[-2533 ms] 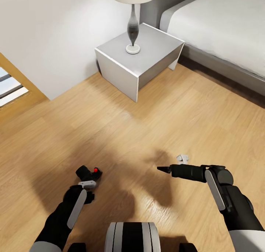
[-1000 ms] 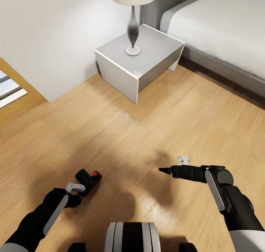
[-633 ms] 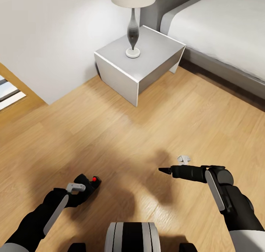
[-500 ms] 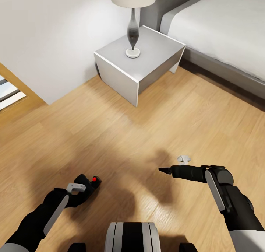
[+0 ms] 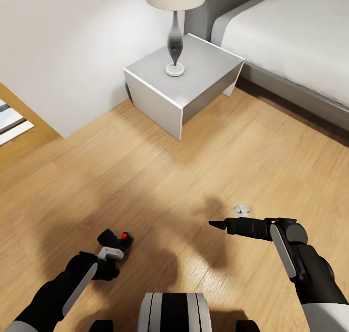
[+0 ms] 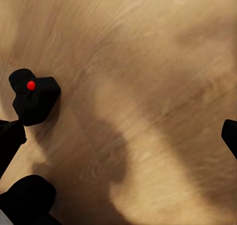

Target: Attach the digital camera to the camera tripod in the bedroom.

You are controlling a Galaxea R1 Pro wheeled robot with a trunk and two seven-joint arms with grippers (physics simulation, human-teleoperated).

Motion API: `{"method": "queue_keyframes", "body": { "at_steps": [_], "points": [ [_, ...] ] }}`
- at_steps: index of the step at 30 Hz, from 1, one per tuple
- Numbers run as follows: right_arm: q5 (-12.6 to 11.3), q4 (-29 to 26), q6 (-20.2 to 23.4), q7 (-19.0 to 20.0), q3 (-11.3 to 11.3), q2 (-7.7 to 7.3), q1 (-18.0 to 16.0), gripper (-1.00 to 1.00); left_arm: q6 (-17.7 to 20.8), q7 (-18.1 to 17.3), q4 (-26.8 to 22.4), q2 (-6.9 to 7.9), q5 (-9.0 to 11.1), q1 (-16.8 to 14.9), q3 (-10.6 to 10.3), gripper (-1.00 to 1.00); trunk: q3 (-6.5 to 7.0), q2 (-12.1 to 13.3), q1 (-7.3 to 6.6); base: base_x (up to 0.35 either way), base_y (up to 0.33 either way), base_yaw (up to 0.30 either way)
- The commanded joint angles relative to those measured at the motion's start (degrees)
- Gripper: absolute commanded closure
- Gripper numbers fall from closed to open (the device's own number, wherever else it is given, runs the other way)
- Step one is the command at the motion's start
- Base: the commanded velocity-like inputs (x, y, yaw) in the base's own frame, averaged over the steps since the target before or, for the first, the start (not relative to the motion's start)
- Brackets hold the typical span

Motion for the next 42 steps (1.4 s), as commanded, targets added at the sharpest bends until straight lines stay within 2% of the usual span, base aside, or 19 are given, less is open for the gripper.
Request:
{"method": "queue_keyframes", "body": {
  "at_steps": [1,15,26,32,37,42],
  "points": [
    [-0.2,0.0,0.4,0.0,-0.1,0.0,0.0,-1.0,0.2,0.3,0.0,0.09,0.5,0.0,-0.2,-1.0,-0.03,0.0,-0.01,0.0,0.0,0.0],
    [-0.1,0.0,0.3,0.0,-0.1,0.0,0.0,-1.0,0.0,-0.4,0.1,0.44,0.1,-0.1,-0.5,-1.0,-0.03,0.0,-0.01,0.0,0.0,0.0],
    [-0.1,0.0,0.3,0.0,-0.1,0.0,0.0,-1.0,0.0,-0.2,0.1,0.53,-3.8,-0.1,0.0,-1.0,-0.03,0.0,-0.01,0.0,0.0,0.0],
    [-0.2,0.0,0.3,0.0,-0.1,0.0,0.0,-1.0,0.1,-0.1,0.1,0.67,-4.5,0.0,0.1,-1.0,-0.03,0.0,-0.01,0.0,0.0,0.0],
    [0.0,0.0,0.3,0.0,-0.2,0.64,0.0,-1.0,1.7,0.1,-1.6,1.06,-4.6,0.0,1.7,-1.0,-0.03,0.0,-0.01,0.0,0.0,0.0],
    [0.3,-0.1,0.3,-0.3,-0.1,0.22,0.0,-1.0,1.4,0.1,0.1,1.62,-4.7,0.0,0.4,-1.0,-0.03,0.0,-0.01,0.0,0.0,0.0]
  ]
}}
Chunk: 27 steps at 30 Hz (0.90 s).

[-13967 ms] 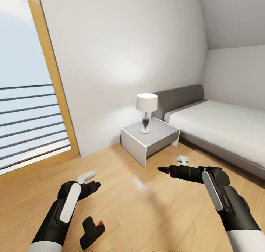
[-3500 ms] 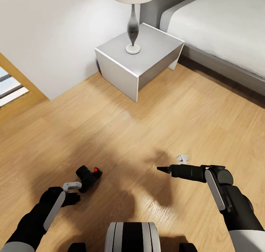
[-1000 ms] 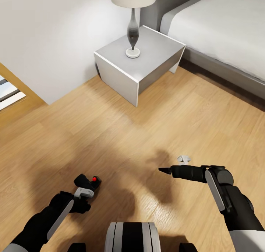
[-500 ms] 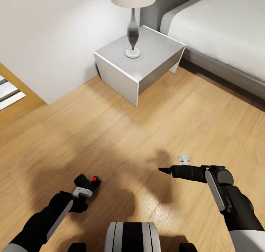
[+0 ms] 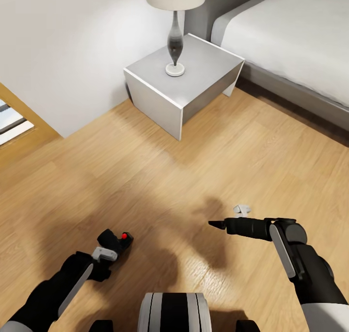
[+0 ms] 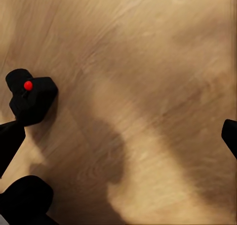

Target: Attach the digital camera to the camera tripod in the bedroom.

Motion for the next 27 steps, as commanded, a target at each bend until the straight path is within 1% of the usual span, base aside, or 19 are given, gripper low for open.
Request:
{"method": "queue_keyframes", "body": {
  "at_steps": [1,7,16,27],
  "points": [
    [-0.2,0.0,0.5,0.0,-0.1,-0.13,0.0,-1.0,0.1,0.5,0.3,0.18,0.5,0.0,-0.4,-1.0,-0.03,0.0,-0.01,0.0,0.0,0.0],
    [-0.1,-0.1,0.8,-0.1,-0.1,-0.36,0.0,-1.0,0.0,0.4,0.8,0.35,0.4,0.0,-0.7,-1.0,-0.03,0.0,-0.01,0.0,0.0,-0.033],
    [-0.1,-0.1,0.8,-0.2,0.0,-0.4,0.0,-1.0,0.0,0.4,0.9,0.39,0.5,0.0,-0.8,-1.0,-0.03,0.0,-0.01,0.0,0.0,-0.198],
    [-0.1,-0.1,0.8,-0.1,0.0,-0.4,0.0,-1.0,0.2,0.2,1.0,0.39,0.6,0.0,-0.8,-1.0,-0.03,0.0,-0.01,0.0,0.0,-0.057]
  ]
}}
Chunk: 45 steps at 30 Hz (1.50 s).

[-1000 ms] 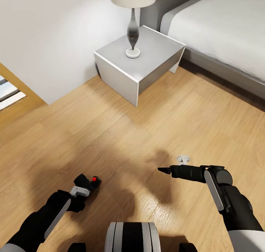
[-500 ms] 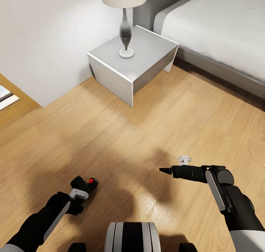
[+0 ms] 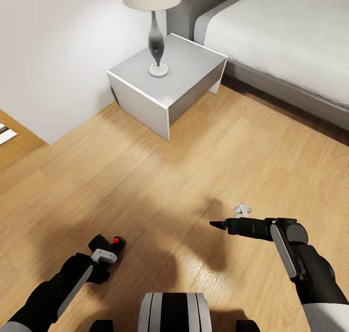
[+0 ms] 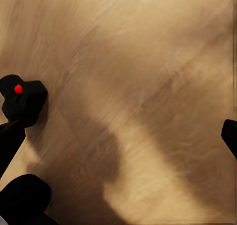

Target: Attach the digital camera to the camera tripod in the bedroom.

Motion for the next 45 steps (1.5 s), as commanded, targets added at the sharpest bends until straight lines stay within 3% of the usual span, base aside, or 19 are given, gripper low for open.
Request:
{"method": "queue_keyframes", "body": {
  "at_steps": [1,10,18,22,45],
  "points": [
    [-0.2,0.0,0.4,0.0,0.0,0.0,0.0,-1.0,0.2,0.4,0.3,0.07,0.5,0.0,-0.2,-1.0,-0.03,0.0,-0.01,0.0,0.0,-0.13],
    [0.2,0.0,0.4,-0.1,0.0,-0.07,0.0,-1.0,0.2,0.4,1.9,0.07,0.5,0.0,-0.2,-1.0,-0.03,0.0,-0.01,0.0,0.0,-0.034],
    [4.1,0.0,0.4,-0.3,-0.2,0.0,-0.1,-1.0,0.2,0.4,2.0,0.07,0.5,0.0,-0.2,-1.0,-0.03,0.0,-0.01,-0.008,0.035,-0.001],
    [4.8,0.0,0.4,-0.3,-0.7,0.03,-0.1,-1.0,0.2,0.4,2.0,0.07,0.5,0.0,-0.2,-1.0,-0.03,0.0,-0.01,-0.046,0.229,0.0],
    [5.1,0.0,0.4,-0.3,-1.6,0.09,0.0,-1.0,0.2,0.4,1.9,0.02,0.1,0.0,-0.3,-1.0,-0.03,0.0,-0.01,-0.004,0.06,0.0]
  ]
}}
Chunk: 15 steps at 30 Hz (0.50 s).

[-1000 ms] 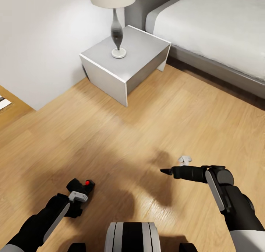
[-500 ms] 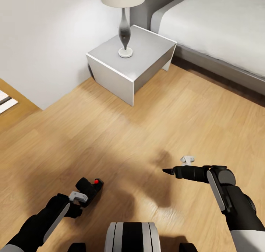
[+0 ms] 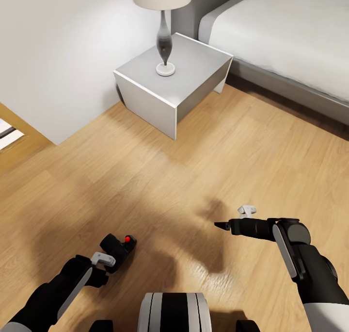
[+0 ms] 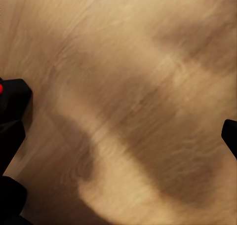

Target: Attach the digital camera to the camera tripod in the bedroom.

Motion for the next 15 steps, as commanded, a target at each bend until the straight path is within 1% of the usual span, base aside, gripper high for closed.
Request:
{"method": "queue_keyframes", "body": {
  "at_steps": [1,11,15],
  "points": [
    [-0.5,0.0,0.4,-0.2,0.0,0.0,0.0,-1.0,0.2,0.5,-0.1,0.05,0.5,-0.1,-0.2,-1.0,-0.03,0.0,-0.01,0.0,0.0,0.0],
    [-0.3,-0.1,0.4,0.2,-0.1,-0.05,0.0,-1.0,0.2,0.5,-0.1,0.1,0.6,0.0,-0.3,-1.0,-0.03,0.0,-0.01,0.0,0.0,-0.001],
    [-0.1,-0.3,0.4,0.1,-0.1,-0.08,0.0,-1.0,0.2,0.4,-0.1,0.11,0.6,0.0,-0.4,-1.0,0.09,0.0,-0.01,0.0,0.0,-0.096]
  ]
}}
